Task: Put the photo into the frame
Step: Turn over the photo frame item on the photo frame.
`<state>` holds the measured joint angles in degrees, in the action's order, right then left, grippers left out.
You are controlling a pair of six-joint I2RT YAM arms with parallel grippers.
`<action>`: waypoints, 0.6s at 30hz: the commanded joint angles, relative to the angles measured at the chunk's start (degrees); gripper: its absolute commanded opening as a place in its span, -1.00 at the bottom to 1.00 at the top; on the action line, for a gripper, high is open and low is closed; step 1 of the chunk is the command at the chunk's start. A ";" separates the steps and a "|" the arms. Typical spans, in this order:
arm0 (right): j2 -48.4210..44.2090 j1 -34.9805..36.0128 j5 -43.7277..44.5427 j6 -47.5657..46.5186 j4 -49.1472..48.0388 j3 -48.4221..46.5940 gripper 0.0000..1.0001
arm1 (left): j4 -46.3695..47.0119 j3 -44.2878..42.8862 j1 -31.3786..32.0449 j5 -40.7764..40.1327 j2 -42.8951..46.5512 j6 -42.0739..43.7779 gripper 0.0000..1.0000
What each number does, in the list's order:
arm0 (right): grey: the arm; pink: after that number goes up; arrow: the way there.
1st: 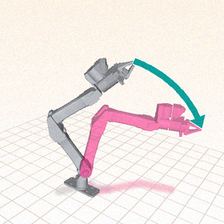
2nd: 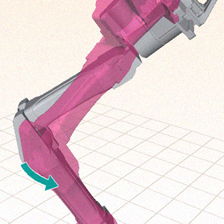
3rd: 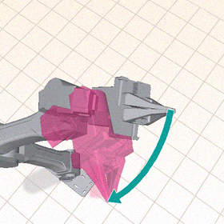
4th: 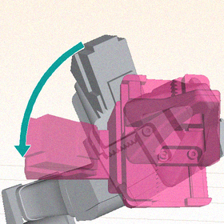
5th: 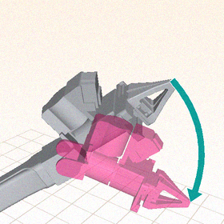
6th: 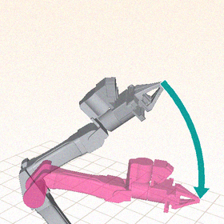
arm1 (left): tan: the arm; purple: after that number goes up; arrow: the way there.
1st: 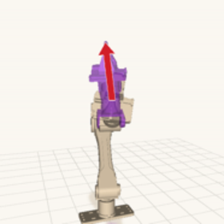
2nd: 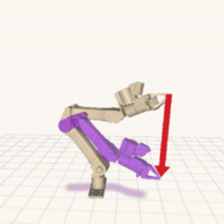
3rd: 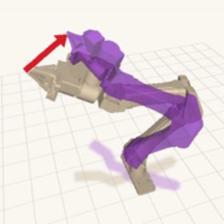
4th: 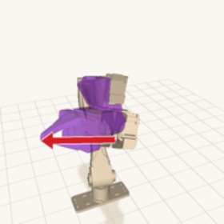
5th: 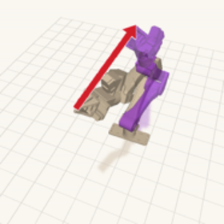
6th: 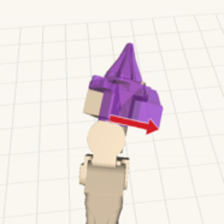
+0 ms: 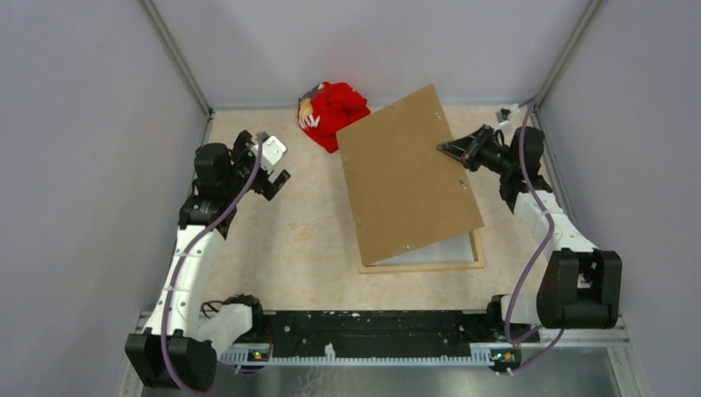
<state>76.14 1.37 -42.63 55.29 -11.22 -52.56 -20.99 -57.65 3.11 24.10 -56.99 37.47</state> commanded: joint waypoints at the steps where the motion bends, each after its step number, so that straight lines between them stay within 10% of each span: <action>1: -3.45 -6.32 -4.09 10.54 -19.64 4.89 -1.00 | 2.29 2.16 -0.13 1.00 -1.20 0.01 0.95; 18: 2.06 -14.99 -7.82 11.47 -28.81 14.17 -1.00 | 1.49 2.49 0.09 5.95 -8.87 -2.19 0.91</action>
<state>76.12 -12.78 -47.90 64.27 -31.62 -38.22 -21.04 -55.66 3.11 27.57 -64.79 35.66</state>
